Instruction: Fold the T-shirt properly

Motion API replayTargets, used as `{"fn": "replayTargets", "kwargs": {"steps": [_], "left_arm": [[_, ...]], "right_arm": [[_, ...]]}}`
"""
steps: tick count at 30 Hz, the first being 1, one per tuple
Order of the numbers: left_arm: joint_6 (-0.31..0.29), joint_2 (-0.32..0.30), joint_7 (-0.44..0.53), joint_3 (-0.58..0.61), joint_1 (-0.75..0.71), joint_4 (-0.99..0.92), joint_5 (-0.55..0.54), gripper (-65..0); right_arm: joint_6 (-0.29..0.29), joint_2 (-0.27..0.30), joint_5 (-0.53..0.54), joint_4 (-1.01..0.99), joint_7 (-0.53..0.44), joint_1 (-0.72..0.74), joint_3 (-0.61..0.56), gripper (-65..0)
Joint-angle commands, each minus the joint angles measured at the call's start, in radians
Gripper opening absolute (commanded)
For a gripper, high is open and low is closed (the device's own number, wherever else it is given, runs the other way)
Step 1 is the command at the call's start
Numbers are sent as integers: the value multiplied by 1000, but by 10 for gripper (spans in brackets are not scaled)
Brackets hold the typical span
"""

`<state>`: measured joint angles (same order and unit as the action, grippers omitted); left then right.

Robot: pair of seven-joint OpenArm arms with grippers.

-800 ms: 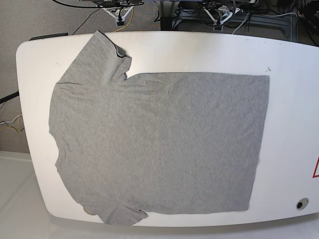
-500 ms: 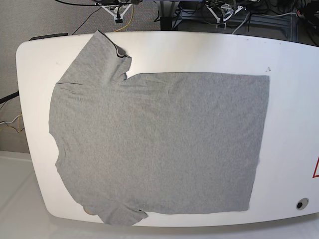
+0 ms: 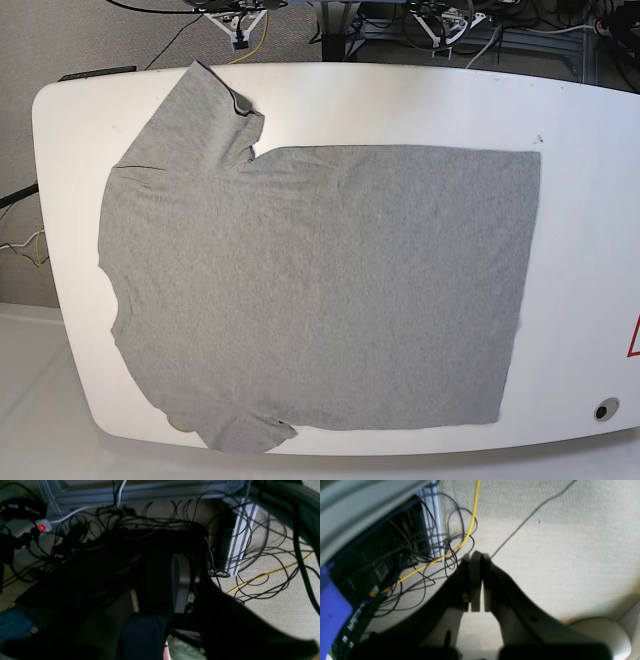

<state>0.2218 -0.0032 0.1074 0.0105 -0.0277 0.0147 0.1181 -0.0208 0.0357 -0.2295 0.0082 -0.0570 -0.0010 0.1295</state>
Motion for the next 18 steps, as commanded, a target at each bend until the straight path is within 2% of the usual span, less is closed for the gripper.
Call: {"fn": "replayTargets", "kwargs": {"steps": [1,18], "left_arm": [[7,-5,-2,1,-6,-2,-3,-485],[-25,-7,-9,1,-6,-7,-7,-472]], "right_arm": [[3,6,4,3,3,-5,3,-641],[2,6,2,12,0,-8,1,-643]]}}
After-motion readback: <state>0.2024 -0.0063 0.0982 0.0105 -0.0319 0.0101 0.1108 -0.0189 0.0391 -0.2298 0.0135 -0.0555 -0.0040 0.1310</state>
